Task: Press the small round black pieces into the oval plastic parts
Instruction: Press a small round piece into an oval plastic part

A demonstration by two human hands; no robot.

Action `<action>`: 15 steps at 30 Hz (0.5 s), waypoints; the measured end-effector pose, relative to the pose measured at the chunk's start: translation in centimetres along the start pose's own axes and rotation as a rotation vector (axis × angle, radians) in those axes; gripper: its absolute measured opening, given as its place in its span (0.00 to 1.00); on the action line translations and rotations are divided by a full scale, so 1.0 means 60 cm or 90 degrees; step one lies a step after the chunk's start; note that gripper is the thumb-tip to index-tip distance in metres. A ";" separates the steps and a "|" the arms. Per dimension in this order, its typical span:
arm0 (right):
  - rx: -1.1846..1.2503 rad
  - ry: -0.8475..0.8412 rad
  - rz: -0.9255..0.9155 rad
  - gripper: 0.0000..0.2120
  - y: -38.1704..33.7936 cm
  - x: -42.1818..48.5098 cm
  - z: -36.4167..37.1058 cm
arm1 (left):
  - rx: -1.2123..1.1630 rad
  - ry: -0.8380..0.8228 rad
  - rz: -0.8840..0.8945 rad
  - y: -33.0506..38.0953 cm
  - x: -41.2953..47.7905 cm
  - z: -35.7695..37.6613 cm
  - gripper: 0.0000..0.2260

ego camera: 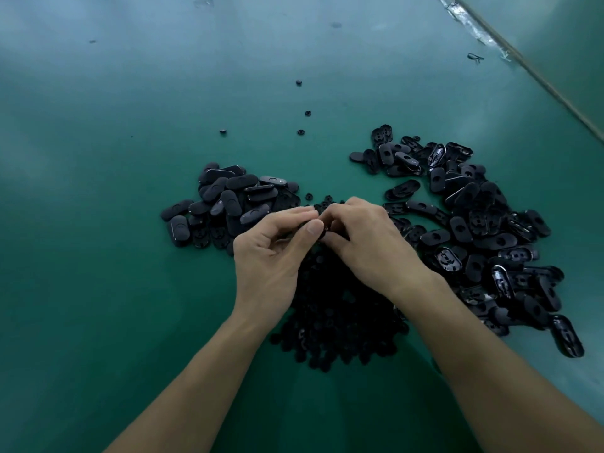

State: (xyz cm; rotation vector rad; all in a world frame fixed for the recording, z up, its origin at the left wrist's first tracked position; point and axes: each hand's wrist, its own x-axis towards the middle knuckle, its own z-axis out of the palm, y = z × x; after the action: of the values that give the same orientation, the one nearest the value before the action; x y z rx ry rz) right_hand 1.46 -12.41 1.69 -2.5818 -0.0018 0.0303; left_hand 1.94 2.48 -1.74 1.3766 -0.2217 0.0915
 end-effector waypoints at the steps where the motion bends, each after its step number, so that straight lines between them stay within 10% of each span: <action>1: 0.003 0.009 0.000 0.06 -0.001 0.000 0.001 | 0.009 0.003 0.005 0.000 0.000 -0.001 0.06; 15: 0.065 0.078 -0.027 0.06 0.002 0.003 -0.003 | -0.039 0.075 -0.045 0.000 0.004 0.001 0.04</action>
State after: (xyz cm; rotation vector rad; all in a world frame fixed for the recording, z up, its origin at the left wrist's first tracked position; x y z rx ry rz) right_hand 1.63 -12.62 1.75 -2.4772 -0.0096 -0.1399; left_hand 2.16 2.43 -1.66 1.3124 -0.0768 0.1066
